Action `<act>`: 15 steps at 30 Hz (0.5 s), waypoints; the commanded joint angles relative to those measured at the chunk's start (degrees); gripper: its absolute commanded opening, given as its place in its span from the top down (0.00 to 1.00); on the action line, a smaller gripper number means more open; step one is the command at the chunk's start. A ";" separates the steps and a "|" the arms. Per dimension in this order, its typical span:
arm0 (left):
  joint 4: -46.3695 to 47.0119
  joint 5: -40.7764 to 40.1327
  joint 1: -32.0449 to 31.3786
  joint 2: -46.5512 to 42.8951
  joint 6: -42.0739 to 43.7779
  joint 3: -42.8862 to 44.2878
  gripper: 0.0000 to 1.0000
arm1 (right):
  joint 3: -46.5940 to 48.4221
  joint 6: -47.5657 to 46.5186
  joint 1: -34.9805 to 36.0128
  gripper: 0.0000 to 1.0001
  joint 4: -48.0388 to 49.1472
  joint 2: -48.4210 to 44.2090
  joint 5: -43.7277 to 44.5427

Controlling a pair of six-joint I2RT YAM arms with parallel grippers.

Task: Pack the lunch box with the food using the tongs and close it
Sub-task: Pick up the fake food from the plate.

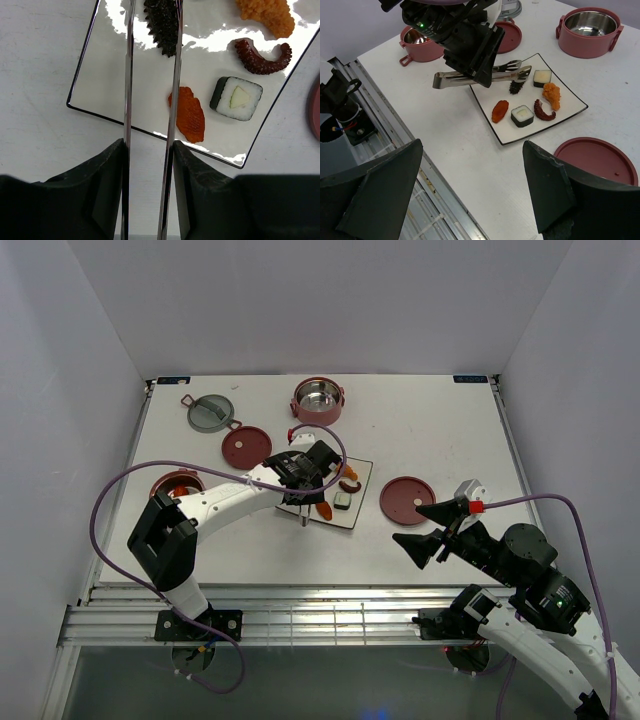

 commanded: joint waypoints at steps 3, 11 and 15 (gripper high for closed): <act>-0.38 2.12 -0.38 -0.71 -0.37 1.61 0.48 | 2.06 -0.70 0.32 0.14 1.52 -0.35 1.02; -1.17 2.20 -0.91 -0.80 -0.81 1.61 0.45 | 2.06 -0.70 0.32 0.14 1.52 -0.53 1.28; -2.05 2.38 -1.00 -0.62 -0.98 2.05 0.46 | 2.15 -0.70 0.32 0.14 1.52 -0.61 1.28</act>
